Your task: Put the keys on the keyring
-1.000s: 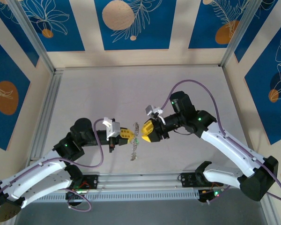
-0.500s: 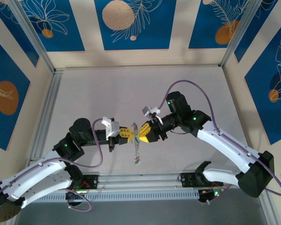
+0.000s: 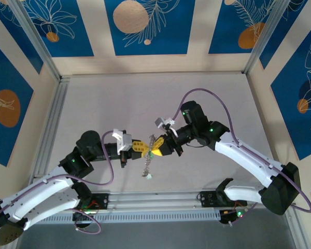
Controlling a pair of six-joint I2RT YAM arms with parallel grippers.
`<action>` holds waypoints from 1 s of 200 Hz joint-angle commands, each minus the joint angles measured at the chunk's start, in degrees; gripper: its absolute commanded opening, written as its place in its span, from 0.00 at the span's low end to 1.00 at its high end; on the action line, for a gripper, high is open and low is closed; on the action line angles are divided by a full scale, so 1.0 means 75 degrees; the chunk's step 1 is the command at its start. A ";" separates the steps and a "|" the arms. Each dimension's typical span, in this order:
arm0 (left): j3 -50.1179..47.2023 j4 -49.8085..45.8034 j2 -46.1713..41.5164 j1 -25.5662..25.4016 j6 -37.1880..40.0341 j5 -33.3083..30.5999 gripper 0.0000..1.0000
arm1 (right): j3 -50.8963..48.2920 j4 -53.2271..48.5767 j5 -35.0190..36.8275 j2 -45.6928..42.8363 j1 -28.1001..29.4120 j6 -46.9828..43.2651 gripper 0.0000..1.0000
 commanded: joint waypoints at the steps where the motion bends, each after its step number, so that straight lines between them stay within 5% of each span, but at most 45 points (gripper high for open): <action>1: 0.0001 0.0563 -0.0026 -0.0019 -0.0115 0.0262 0.00 | -0.0060 0.0132 -0.0244 0.0151 0.0013 0.0018 0.00; 200: 0.0122 0.0549 -0.0048 -0.0020 -0.0126 0.0521 0.00 | 0.0299 0.0527 -0.0889 0.0892 -0.0333 -0.0045 0.00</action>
